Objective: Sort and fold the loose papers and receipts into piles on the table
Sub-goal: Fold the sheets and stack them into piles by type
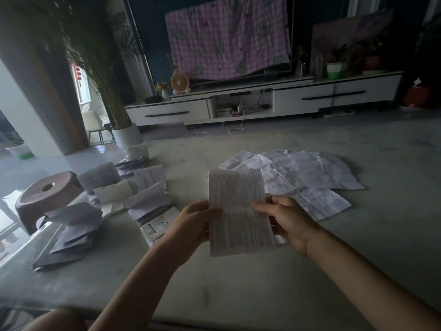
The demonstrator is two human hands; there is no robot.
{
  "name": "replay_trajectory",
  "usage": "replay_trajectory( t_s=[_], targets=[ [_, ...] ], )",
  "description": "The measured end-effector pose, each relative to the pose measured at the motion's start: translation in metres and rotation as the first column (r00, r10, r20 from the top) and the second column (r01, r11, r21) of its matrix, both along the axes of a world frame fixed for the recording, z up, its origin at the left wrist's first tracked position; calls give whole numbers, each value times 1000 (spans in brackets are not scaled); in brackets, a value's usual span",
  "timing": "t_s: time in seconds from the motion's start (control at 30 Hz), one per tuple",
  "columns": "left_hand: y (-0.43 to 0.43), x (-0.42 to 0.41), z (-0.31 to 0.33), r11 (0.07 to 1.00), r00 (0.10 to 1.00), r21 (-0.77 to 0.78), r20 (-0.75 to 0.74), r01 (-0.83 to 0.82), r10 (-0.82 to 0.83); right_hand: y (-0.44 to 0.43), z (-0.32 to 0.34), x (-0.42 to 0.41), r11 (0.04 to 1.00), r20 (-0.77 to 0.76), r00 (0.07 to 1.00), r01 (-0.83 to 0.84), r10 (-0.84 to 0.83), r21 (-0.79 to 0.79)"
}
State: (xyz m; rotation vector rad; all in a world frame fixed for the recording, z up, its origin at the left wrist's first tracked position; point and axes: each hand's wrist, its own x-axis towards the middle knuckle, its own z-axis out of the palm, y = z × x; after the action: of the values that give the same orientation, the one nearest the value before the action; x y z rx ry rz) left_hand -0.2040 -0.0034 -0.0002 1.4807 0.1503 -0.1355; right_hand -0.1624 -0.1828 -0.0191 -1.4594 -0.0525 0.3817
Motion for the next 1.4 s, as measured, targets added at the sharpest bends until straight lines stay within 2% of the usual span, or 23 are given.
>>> replay_trajectory(
  t_s=[0.13,0.27,0.4,0.63,0.8,1.0,1.17,1.3,1.4],
  targets=[
    [5,-1,-2,993,998,115,60,-32,25,-3,1,-1,998,1,999,-52,52,34],
    [-1,-2,-4,992,997,121,74,-17,8,-1,1,-4,990,9,990,-143,143,17],
    [0,-2,-5,992,997,120,73,26,-35,-2,0,-4,987,-6,987,-161,161,5],
    [4,-5,2,992,993,-60,-20,111,-112,-10,6,-2,981,-61,979,-193,195,34],
    [3,-10,-4,984,987,-108,-53,145,-151,-7,4,-7,979,-79,977,-197,200,46],
    [3,-19,-16,994,994,-52,-48,94,-96,-1,-1,-14,963,-106,958,-269,267,0],
    [12,-27,-26,980,992,-198,-128,-10,-16,8,-11,-18,947,-125,940,-321,318,1],
    [22,-30,-32,949,979,-306,-205,-80,17,14,-16,-21,953,-68,951,-300,303,49],
    [30,-32,-31,934,973,-353,-230,-63,-21,19,-17,-21,981,90,977,-192,191,3]
  ],
)
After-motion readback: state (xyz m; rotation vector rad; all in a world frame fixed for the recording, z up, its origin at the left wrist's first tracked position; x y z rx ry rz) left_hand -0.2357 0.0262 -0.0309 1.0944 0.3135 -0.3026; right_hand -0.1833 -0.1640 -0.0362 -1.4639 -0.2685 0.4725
